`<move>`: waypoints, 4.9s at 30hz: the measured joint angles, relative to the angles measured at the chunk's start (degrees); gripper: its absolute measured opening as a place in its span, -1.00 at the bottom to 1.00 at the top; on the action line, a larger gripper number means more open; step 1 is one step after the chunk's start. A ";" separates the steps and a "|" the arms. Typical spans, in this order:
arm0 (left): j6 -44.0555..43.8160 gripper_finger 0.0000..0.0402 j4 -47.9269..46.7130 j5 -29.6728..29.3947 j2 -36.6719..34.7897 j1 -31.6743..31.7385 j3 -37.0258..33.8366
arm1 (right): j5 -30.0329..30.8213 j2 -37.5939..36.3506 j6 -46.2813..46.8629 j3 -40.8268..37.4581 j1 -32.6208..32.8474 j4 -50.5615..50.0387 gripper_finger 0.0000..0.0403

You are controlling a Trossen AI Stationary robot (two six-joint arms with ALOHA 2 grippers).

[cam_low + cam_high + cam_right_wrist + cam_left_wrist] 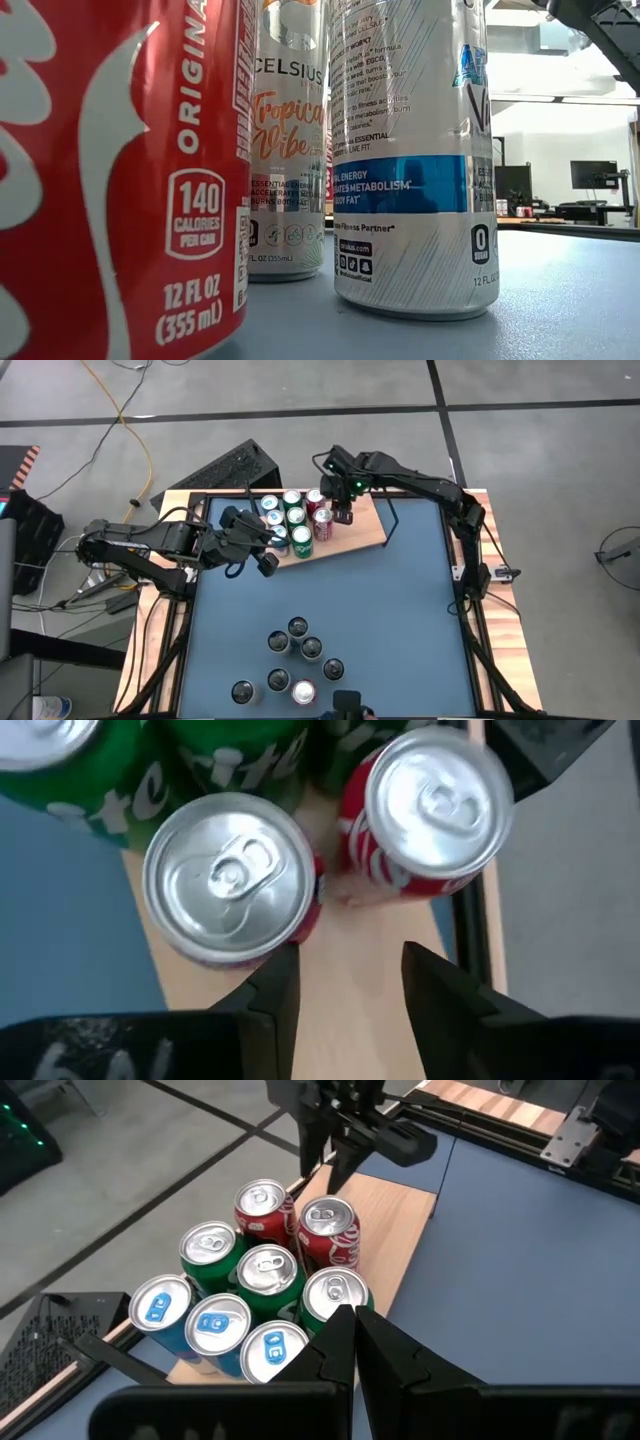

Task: Place canned beverage on shelf
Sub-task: Put the top red soda can on the shelf aligned with the other red soda can

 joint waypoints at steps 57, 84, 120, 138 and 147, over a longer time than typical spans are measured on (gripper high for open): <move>-2.45 -1.00 0.09 1.66 0.00 -0.13 0.00 | 6.69 -2.40 -4.91 -0.52 10.01 -1.56 -0.68; -1.72 -1.00 0.07 1.60 0.00 -0.13 0.00 | 17.61 -3.06 -21.84 -5.33 11.48 0.40 -0.68; -0.09 -1.00 0.04 1.36 0.00 -0.13 0.00 | 21.34 -2.97 -30.86 -5.38 15.39 -5.44 -1.00; -0.13 -1.00 0.08 -0.15 0.00 -0.11 0.00 | 22.99 -9.78 -26.99 -5.31 15.04 -6.51 -1.00; -0.90 -1.00 0.25 0.24 0.00 -0.11 0.00 | -0.82 -12.94 7.43 -5.28 11.60 -22.09 -0.73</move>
